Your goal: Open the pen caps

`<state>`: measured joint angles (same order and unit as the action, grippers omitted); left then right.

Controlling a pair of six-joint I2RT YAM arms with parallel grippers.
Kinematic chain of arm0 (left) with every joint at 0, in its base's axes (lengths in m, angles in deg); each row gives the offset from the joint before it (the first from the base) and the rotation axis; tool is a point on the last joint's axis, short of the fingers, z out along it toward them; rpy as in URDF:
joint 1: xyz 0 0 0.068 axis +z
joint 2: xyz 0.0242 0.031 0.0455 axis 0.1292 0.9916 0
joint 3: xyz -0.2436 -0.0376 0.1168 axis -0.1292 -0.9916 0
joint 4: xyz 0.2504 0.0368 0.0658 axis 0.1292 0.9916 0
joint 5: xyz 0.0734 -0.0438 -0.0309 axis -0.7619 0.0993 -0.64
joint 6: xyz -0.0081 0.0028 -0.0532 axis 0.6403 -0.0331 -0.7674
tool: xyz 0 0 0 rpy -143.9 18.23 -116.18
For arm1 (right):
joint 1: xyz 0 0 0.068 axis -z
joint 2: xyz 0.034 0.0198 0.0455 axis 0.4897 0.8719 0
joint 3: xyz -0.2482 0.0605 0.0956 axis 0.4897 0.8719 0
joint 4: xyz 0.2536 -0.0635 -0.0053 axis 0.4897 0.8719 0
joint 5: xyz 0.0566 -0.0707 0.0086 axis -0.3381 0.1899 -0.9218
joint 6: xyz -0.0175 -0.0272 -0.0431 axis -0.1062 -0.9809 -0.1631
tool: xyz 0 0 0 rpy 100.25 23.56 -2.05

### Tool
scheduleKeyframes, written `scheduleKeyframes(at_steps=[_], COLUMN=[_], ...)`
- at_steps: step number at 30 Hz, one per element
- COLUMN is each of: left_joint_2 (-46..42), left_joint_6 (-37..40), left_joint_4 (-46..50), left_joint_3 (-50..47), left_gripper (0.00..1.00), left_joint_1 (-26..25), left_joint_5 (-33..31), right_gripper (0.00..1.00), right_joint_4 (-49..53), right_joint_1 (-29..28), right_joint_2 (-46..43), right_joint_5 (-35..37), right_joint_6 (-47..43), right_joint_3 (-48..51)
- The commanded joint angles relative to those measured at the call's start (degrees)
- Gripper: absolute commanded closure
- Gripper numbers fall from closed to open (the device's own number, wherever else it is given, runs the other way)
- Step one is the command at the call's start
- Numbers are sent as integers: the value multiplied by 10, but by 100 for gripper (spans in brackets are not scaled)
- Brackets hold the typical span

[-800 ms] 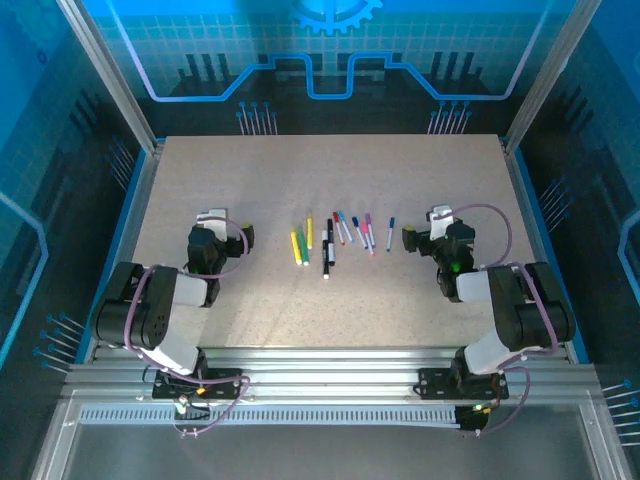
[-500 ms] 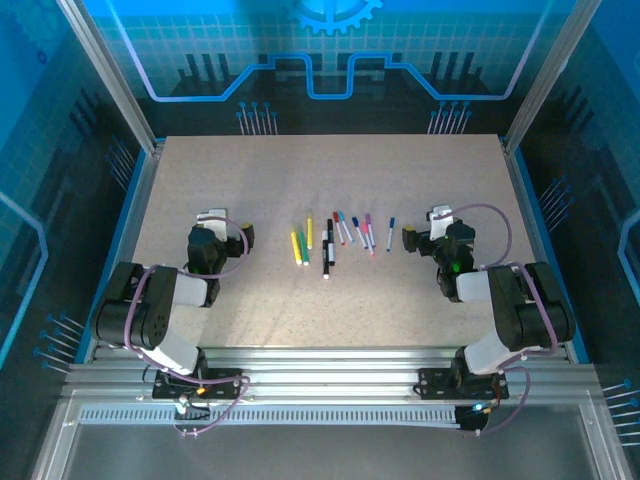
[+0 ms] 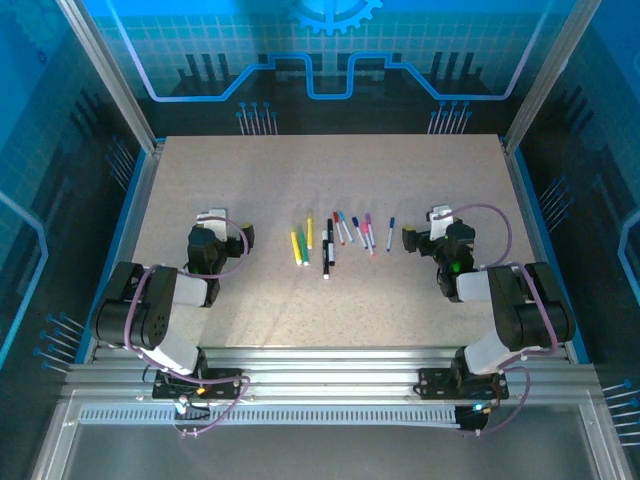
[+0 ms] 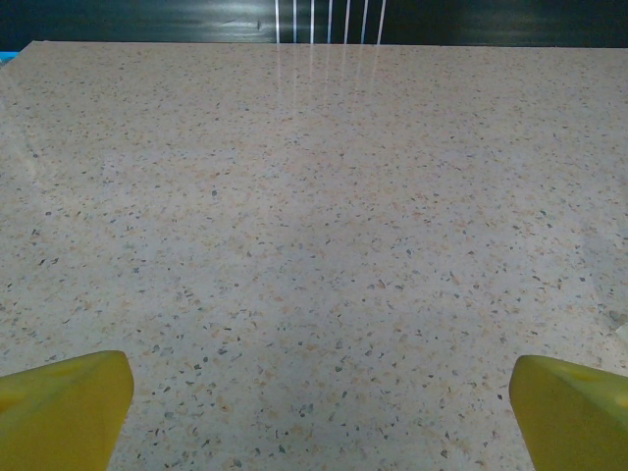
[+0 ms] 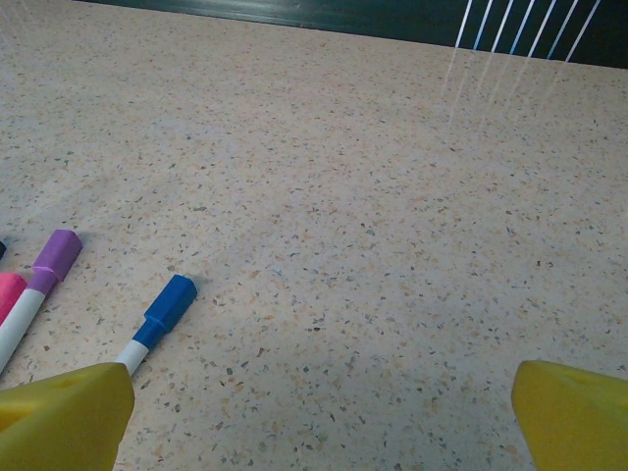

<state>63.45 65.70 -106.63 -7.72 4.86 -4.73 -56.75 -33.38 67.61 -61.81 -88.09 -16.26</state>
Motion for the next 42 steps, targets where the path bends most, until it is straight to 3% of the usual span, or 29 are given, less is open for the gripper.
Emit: scheduleKeyframes(at_steps=[1, 5, 18, 22, 26, 29, 31, 33, 37, 42], left_joint_2=[-9, -8, -9, -56, -83, -99, -94, -76, -36, -71], left_joint_6=[3, -10, -12, -16, -23, -72, -134, -176, -231, -265], left_joint_4=[4, 13, 21, 143, 252, 342, 424, 495, 635, 670], left_joint_3=[12, 18, 21, 65, 118, 165, 218, 269, 359, 359], left_gripper=[0, 1, 1, 1, 1, 1, 1, 0, 1, 1], left_joint_1=[5, 8, 15, 11, 11, 13, 21, 21, 14, -9], left_joint_5=[15, -13, 1, -25, -43, -100, -97, -90, -60, -58], right_gripper=[0, 0, 0, 0, 0, 0, 0, 0, 0, 0], right_joint_4=[-7, -6, -17, -1, 34, 137, 251, 319, 394, 450], right_joint_1=[7, 7, -3, -7, -31, -50, -48, -46, -101, -189], right_joint_2=[-9, -8, -17, -35, -69, -103, -113, -111, -97, -101], right_joint_5=[-10, -10, -26, -2, 80, 170, 225, 215, 255, 307], right_joint_6=[3, 2, -20, -16, -16, -2, 52, 84, 82, 64], right_joint_3=[-8, -8, 0, -1, -6, -49, -103, -144, -188, -229])
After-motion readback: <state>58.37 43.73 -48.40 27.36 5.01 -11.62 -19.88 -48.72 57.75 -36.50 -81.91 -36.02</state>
